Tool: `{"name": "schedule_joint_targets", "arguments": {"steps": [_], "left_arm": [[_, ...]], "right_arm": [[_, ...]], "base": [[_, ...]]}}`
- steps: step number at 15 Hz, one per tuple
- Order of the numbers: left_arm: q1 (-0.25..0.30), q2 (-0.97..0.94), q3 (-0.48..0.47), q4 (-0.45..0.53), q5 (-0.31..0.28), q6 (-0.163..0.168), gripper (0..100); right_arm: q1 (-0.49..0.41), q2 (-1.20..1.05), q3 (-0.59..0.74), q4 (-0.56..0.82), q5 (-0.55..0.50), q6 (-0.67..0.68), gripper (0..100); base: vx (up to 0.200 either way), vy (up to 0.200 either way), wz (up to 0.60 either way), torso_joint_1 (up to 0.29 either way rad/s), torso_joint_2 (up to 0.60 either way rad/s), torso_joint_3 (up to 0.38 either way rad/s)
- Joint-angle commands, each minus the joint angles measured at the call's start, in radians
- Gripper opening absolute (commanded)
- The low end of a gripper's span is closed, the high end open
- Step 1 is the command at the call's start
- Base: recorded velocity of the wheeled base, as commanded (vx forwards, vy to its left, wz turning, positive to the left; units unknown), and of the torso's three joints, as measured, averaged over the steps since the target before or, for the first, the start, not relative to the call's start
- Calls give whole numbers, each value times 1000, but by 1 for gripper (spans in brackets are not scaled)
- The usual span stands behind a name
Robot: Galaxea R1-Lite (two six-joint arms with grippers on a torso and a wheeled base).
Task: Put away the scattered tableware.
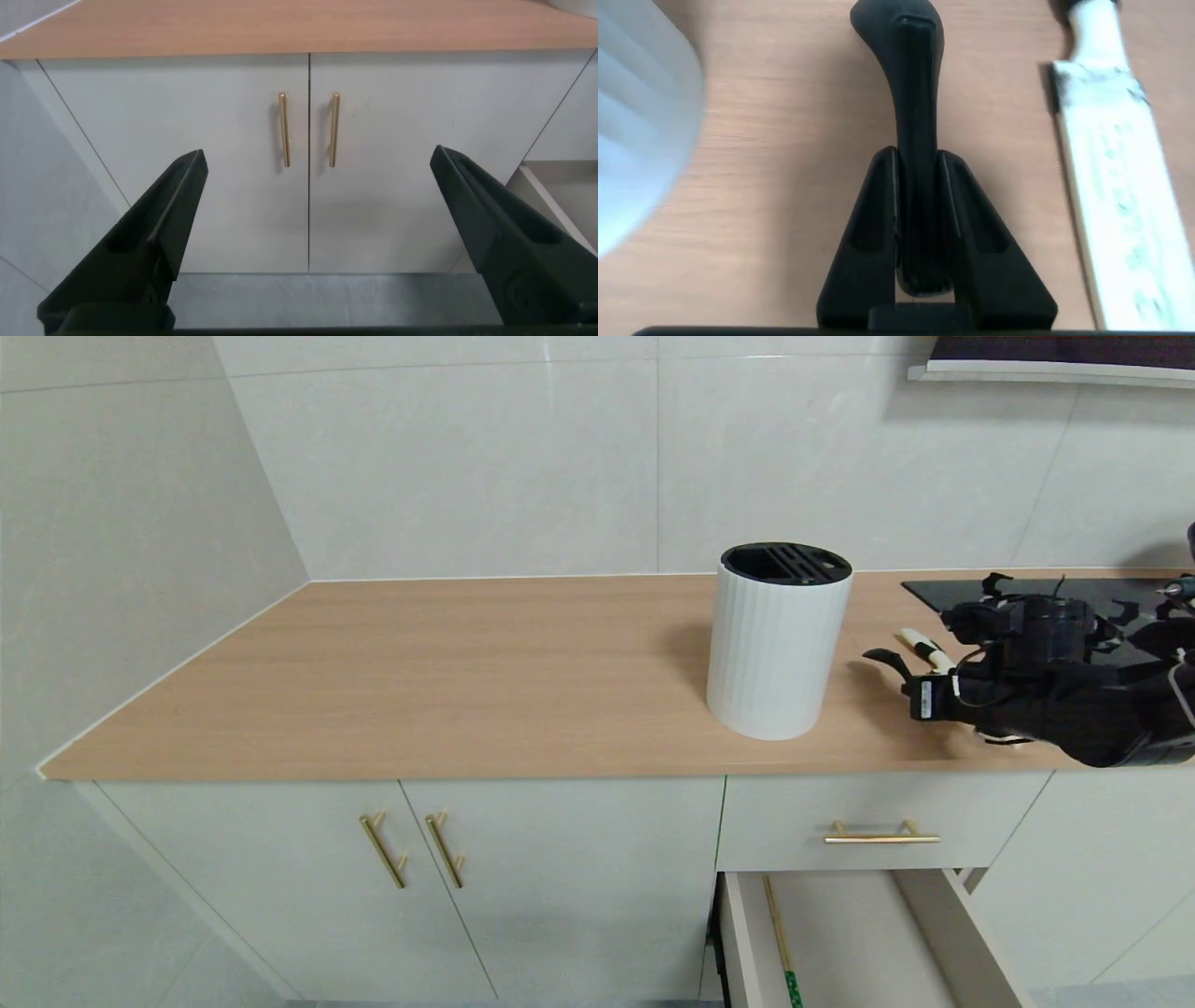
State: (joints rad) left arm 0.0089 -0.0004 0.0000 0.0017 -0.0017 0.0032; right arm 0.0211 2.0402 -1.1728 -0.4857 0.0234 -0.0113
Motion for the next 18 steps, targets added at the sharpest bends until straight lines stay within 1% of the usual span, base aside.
{"name": "schedule_joint_targets", "arguments": {"steps": [1, 3, 4, 5, 7, 8, 9, 10, 11, 13, 17, 18], "left_arm": [[0, 0, 0, 0, 0, 0, 100], [0, 0, 0, 0, 0, 0, 100], [0, 0, 0, 0, 0, 0, 100], [0, 0, 0, 0, 0, 0, 100], [0, 0, 0, 0, 0, 0, 100], [0, 0, 0, 0, 0, 0, 100], [0, 0, 0, 0, 0, 0, 100], [0, 0, 0, 0, 0, 0, 100], [0, 0, 0, 0, 0, 0, 100], [0, 0, 0, 0, 0, 0, 100], [0, 0, 0, 0, 0, 0, 100], [0, 0, 0, 0, 0, 0, 100]], "right_arm": [[22, -123, 4, 93, -3, 71, 0], [71, -267, 27, 291, -3, 165, 0], [88, -311, 28, 365, -5, 189, 0], [111, -388, 38, 480, -7, 224, 0], [143, -514, 91, 602, -8, 267, 0], [151, -578, 130, 625, -8, 271, 0], [151, -578, 130, 625, -8, 271, 0], [203, -709, 226, 667, -8, 271, 0], [231, -776, 289, 676, -7, 272, 0], [255, -841, 386, 668, 3, 272, 0], [257, -831, 432, 668, 6, 263, 0], [260, -833, 455, 668, 15, 241, 0]], "base": [[0, 0, 0, 0, 0, 0], [0, 0, 0, 0, 0, 0], [0, 0, 0, 0, 0, 0], [0, 0, 0, 0, 0, 0], [0, 0, 0, 0, 0, 0], [0, 0, 0, 0, 0, 0], [0, 0, 0, 0, 0, 0], [0, 0, 0, 0, 0, 0], [0, 0, 0, 0, 0, 0], [0, 0, 0, 0, 0, 0], [0, 0, 0, 0, 0, 0], [0, 0, 0, 0, 0, 0]]}}
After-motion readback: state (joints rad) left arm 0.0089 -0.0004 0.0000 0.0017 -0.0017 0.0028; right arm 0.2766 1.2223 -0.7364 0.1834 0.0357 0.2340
